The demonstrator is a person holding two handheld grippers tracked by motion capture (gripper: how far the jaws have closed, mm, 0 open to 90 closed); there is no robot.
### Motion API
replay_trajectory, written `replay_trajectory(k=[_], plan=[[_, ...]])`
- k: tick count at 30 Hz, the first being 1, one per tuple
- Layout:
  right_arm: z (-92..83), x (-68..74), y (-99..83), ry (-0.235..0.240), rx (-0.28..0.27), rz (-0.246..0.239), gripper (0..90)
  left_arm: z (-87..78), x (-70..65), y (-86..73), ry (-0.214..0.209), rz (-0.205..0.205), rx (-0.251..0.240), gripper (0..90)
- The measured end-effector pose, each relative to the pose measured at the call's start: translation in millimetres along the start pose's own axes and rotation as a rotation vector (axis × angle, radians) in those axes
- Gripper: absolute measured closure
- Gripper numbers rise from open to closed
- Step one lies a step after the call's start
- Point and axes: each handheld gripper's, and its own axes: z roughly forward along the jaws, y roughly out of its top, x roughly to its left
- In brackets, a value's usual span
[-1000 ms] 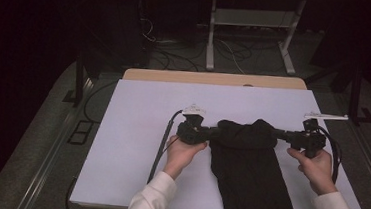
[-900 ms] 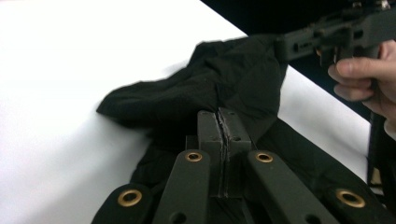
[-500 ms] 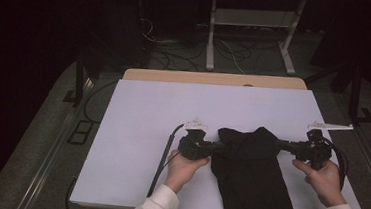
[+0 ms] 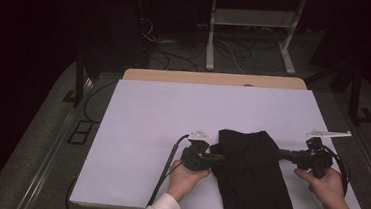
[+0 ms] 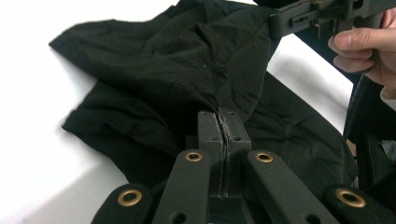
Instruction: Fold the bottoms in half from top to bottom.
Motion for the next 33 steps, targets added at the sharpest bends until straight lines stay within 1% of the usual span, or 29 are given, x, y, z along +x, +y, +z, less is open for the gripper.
replay_trajectory(k=[7,12,14,16,19,23,28,33], plan=[[-0.1,-0.3,-5.3,0.006,0.035,0.008,85.0,-3.8,-1.4,-7.7,-0.013,-0.007,0.02,88.3],[-1.0,2.4,-9.0,0.011,0.054,0.011,84.8,-4.0,-4.4,-12.0,-0.019,0.003,0.047,88.3],[-0.8,3.3,-11.1,0.008,0.069,0.015,84.9,-3.5,-5.1,-14.0,-0.028,0.008,0.061,88.0],[-0.3,4.2,-13.7,0.005,0.088,0.019,84.9,-3.0,-5.5,-16.0,-0.025,0.011,0.067,88.0],[-0.2,4.5,-16.3,0.005,0.105,0.019,84.8,-2.0,-5.4,-18.8,-0.025,0.008,0.075,88.0],[-0.9,4.8,-18.8,0.006,0.123,0.03,84.7,-1.7,-5.5,-21.3,-0.042,0.0,0.09,88.0],[0.7,5.1,-22.7,0.001,0.155,0.038,84.7,-1.1,-5.2,-22.7,-0.04,-0.002,0.104,88.1],[2.1,5.4,-24.8,0.0,0.172,0.037,83.8,1.9,-4.2,-25.1,-0.041,-0.003,0.131,88.0]])
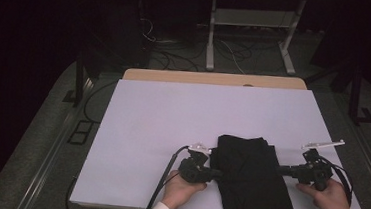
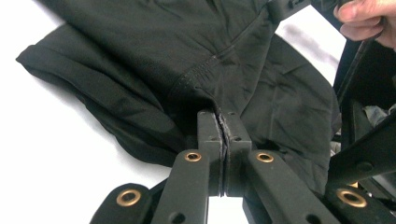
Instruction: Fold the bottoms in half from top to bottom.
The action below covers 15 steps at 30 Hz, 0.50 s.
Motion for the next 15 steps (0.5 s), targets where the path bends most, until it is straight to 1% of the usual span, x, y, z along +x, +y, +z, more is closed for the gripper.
replay_trajectory(k=[2,4,5,7,9,10,11,13,15], plan=[[0.7,0.5,-0.1,0.003,0.009,0.0,80.9,0.8,0.6,-1.0,0.001,0.0,0.0,88.0],[0.6,2.8,0.4,-0.012,0.015,-0.024,70.3,1.3,1.3,-2.0,-0.001,-0.005,-0.002,88.0],[0.5,4.2,0.4,-0.023,0.013,-0.038,63.4,1.5,1.3,-2.3,-0.002,-0.006,-0.002,88.0],[1.1,6.2,1.2,-0.02,0.009,-0.047,51.5,1.6,1.5,-2.8,-0.002,-0.005,-0.005,87.9],[2.1,7.5,3.0,-0.01,-0.004,-0.047,43.5,1.7,1.6,-2.9,-0.002,-0.005,-0.009,87.9],[2.6,8.8,4.3,-0.013,-0.01,-0.054,40.3,1.8,1.7,-2.9,-0.001,-0.005,-0.012,87.9],[2.9,9.9,5.7,-0.02,-0.015,-0.067,35.4,1.8,1.7,-2.8,-0.003,-0.006,-0.012,87.8],[3.5,11.8,9.2,-0.012,-0.017,-0.084,22.6,1.9,1.7,-2.6,-0.005,-0.002,-0.013,87.9],[3.5,14.0,13.3,-0.011,-0.034,-0.1,17.0,1.9,1.8,-2.5,-0.005,-0.003,-0.015,87.9]])
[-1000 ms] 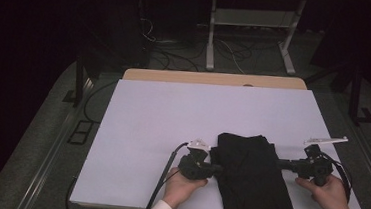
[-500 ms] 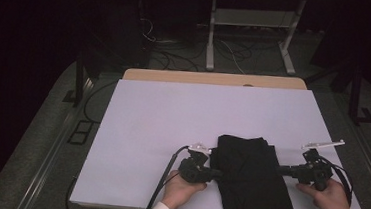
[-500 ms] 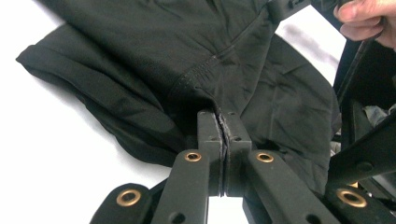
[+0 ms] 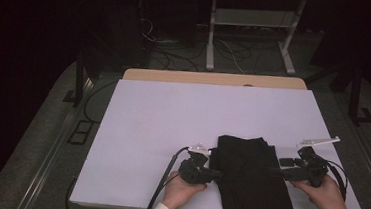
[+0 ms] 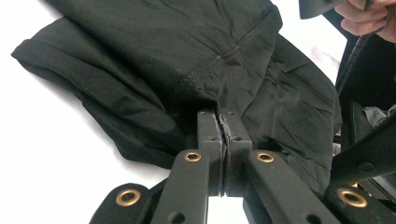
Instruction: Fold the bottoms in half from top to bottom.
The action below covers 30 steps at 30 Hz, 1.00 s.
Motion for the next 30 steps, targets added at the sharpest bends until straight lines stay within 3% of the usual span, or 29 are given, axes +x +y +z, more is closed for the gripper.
replay_trajectory(k=[5,10,16,30], plan=[[0.2,0.4,15.8,0.001,-0.041,-0.028,7.4,0.0,-0.5,0.1,0.003,0.002,-0.003,87.9],[1.3,-1.4,31.3,-0.052,-0.075,-0.039,1.0,-1.0,-0.9,0.0,0.001,0.006,-0.011,87.9],[3.7,-6.6,47.2,-0.038,-0.114,-0.036,0.4,-1.8,-0.9,0.2,-0.005,0.007,-0.022,87.8],[16.4,-21.6,70.3,-0.024,-0.103,-0.021,0.4,-1.9,-1.9,0.1,-0.005,0.017,-0.019,87.7]])
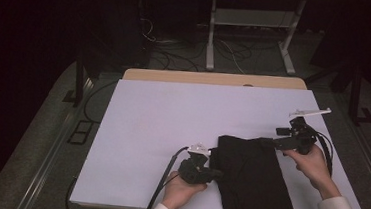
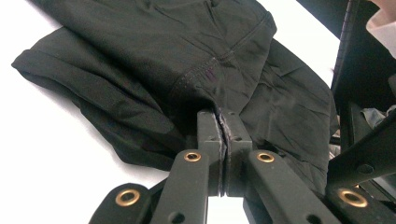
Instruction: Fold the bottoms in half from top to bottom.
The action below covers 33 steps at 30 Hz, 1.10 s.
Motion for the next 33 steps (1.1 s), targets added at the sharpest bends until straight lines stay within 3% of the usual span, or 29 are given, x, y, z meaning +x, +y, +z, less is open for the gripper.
replay_trajectory(k=[7,22,33], plan=[[10.0,-8.1,7.5,-0.025,-0.003,0.003,0.6,0.6,-0.2,-0.1,-0.004,0.001,-0.009,87.7],[37.1,-22.1,2.7,-0.077,0.072,0.03,1.2,3.9,-1.9,-1.6,-0.011,0.007,-0.009,87.6],[44.3,-26.4,-2.5,-0.038,0.125,0.058,17.4,5.0,-0.3,-3.5,-0.014,0.0,-0.012,87.5]])
